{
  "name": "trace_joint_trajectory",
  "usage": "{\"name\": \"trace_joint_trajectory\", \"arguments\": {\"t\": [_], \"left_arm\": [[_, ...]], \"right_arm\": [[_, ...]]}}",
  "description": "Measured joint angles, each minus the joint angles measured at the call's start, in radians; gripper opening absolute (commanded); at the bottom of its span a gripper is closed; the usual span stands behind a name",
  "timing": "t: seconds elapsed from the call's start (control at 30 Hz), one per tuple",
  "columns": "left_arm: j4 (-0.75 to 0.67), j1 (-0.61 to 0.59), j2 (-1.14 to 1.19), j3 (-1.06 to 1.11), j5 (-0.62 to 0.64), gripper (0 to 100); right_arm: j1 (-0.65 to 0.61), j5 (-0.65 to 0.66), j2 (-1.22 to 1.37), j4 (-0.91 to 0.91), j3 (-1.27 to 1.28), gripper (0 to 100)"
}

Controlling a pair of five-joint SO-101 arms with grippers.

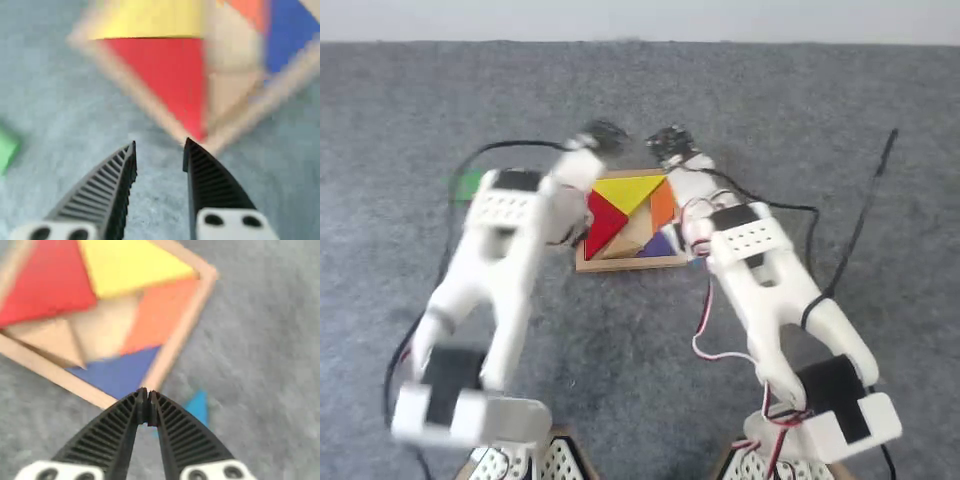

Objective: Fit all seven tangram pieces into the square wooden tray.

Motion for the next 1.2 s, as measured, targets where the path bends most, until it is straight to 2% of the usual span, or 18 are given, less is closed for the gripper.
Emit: {"name": "trace_joint_trajectory", "arguments": {"t": [0.17,0.23,0.3,0.53,0.77,1.2], "left_arm": [[-0.345,-0.17,-0.255,0.339,0.437,13],[-0.47,-0.203,-0.281,0.434,0.522,9],[-0.529,-0.226,-0.292,0.457,0.571,3],[-0.591,-0.311,-0.301,0.462,0.632,1],[-0.597,-0.319,-0.301,0.462,0.637,1],[-0.597,-0.319,-0.301,0.463,0.637,3]], "right_arm": [[-0.08,-0.038,0.066,0.017,-0.086,0.7],[-0.092,-0.049,0.149,0.04,-0.17,0.7],[-0.1,-0.051,0.244,0.063,-0.253,0.7],[-0.127,-0.055,0.499,0.11,-0.445,0.7],[-0.187,-0.008,0.505,0.144,-0.474,0.7],[-0.184,0.014,0.405,0.278,-0.474,0.8]]}}
